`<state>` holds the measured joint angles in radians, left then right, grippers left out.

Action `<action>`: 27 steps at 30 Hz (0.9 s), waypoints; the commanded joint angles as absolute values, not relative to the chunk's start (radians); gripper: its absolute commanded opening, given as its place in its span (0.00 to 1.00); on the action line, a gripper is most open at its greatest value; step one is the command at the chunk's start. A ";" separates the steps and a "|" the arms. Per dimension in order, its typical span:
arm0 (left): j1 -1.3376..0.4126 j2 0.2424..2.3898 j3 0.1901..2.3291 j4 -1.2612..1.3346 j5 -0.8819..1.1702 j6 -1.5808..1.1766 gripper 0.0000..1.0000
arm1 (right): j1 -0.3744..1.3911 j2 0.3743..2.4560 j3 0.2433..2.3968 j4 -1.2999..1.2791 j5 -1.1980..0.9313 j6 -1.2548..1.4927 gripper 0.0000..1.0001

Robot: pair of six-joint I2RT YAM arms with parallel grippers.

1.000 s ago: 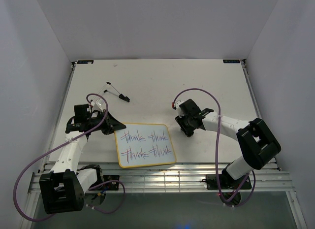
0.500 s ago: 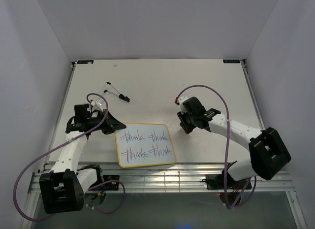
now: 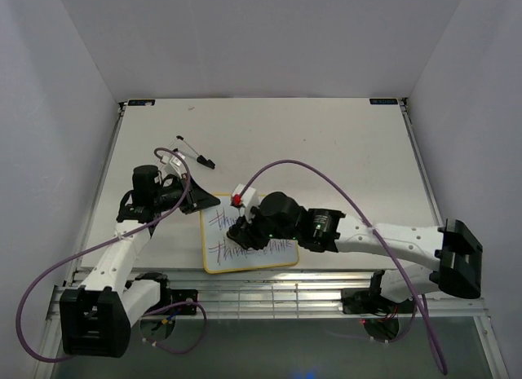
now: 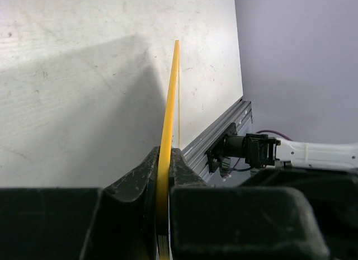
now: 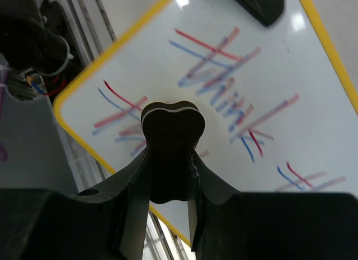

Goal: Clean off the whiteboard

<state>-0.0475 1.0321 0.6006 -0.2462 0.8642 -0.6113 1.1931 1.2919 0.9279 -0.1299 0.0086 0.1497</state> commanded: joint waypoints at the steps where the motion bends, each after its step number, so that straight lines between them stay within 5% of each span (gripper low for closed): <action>1: -0.077 0.927 0.600 -0.160 0.831 -0.578 0.00 | 1.305 1.402 1.086 -0.044 0.129 0.134 0.27; 11: -0.112 0.950 0.577 -0.164 0.867 -0.592 0.00 | 1.397 1.643 1.319 -0.100 0.425 0.078 0.25; 27: -0.143 0.963 0.571 -0.181 0.890 -0.614 0.00 | 1.204 1.485 0.913 -0.034 0.492 0.212 0.25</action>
